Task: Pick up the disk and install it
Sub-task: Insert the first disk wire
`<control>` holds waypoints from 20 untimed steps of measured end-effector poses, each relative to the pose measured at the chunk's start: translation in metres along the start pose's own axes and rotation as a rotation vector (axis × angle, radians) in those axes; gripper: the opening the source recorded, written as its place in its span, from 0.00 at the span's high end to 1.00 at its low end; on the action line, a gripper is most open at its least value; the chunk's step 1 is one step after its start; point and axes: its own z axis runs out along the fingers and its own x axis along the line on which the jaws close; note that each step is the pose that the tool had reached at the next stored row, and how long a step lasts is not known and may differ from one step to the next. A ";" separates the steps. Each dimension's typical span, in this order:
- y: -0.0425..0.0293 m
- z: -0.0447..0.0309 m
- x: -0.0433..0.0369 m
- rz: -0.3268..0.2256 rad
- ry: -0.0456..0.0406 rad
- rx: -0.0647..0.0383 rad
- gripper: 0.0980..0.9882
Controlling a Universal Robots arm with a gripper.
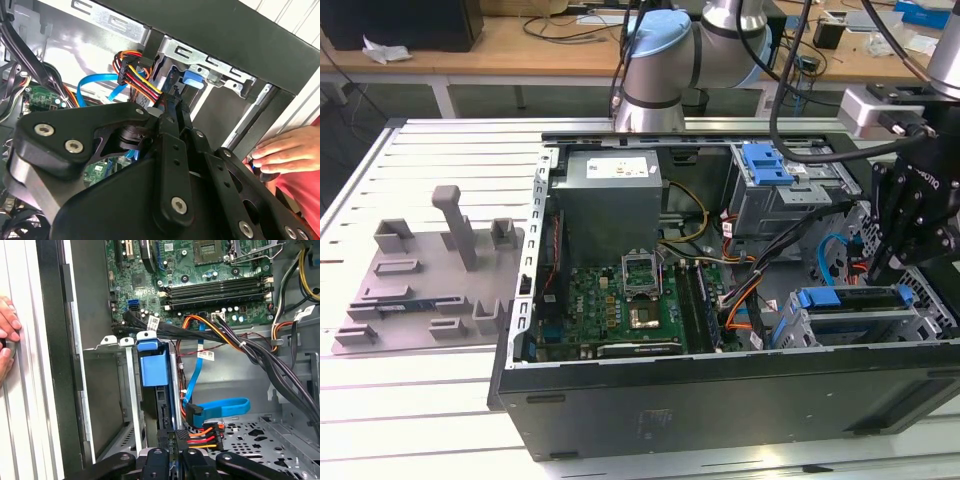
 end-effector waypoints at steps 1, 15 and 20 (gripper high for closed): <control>0.0000 0.0000 0.0000 -0.002 -0.0001 0.000 0.92; 0.0000 0.0000 0.0000 -0.005 -0.0001 0.001 0.92; 0.0001 0.0001 0.0000 -0.006 -0.0001 0.001 0.92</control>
